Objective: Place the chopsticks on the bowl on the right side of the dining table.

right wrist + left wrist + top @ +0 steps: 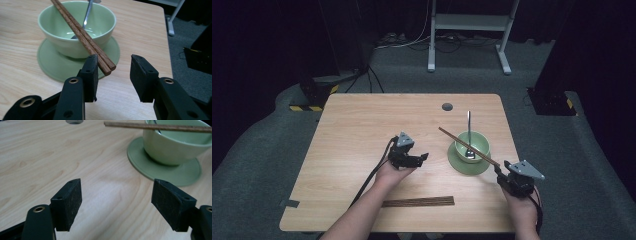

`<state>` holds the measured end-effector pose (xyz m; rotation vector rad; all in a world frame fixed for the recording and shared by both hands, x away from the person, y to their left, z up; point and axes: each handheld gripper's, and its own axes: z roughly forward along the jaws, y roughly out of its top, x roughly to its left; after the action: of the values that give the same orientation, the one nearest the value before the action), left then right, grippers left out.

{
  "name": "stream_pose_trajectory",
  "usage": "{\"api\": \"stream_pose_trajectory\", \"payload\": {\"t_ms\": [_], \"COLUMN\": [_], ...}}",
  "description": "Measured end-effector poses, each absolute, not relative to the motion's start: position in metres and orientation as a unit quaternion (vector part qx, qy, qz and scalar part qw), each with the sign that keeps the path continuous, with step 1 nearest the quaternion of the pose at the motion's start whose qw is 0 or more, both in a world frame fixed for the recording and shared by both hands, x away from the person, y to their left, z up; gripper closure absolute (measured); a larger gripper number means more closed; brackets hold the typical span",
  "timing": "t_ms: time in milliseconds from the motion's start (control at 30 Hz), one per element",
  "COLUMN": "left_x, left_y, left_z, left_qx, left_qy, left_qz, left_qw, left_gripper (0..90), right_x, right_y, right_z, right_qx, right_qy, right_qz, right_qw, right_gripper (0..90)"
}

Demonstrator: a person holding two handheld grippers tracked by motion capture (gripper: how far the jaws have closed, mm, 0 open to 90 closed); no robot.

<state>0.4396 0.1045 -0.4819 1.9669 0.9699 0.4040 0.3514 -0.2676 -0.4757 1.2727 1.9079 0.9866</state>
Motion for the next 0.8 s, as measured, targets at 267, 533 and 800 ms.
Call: {"api": "stream_pose_trajectory", "payload": {"t_ms": [267,533,800], "left_x": [0.462,0.478,0.488], "left_y": [0.075,0.059,0.045], "left_z": [-0.482,-0.483,-0.48], "left_qx": [0.777,0.771,0.768], "left_qy": [0.404,0.408,0.405], "left_qz": [0.189,0.192,0.191], "left_qw": [0.445,0.45,0.458], "left_gripper": [24.9,25.0,25.7], "right_x": [0.368,0.384,0.399], "right_y": [-0.271,-0.27,-0.274], "right_z": [-0.479,-0.483,-0.478], "right_qx": [0.497,0.507,0.509], "right_qy": [0.717,0.716,0.719], "right_qz": [0.367,0.354,0.342], "right_qw": [0.322,0.325,0.328], "right_gripper": [59.4,57.5,55.5]}}
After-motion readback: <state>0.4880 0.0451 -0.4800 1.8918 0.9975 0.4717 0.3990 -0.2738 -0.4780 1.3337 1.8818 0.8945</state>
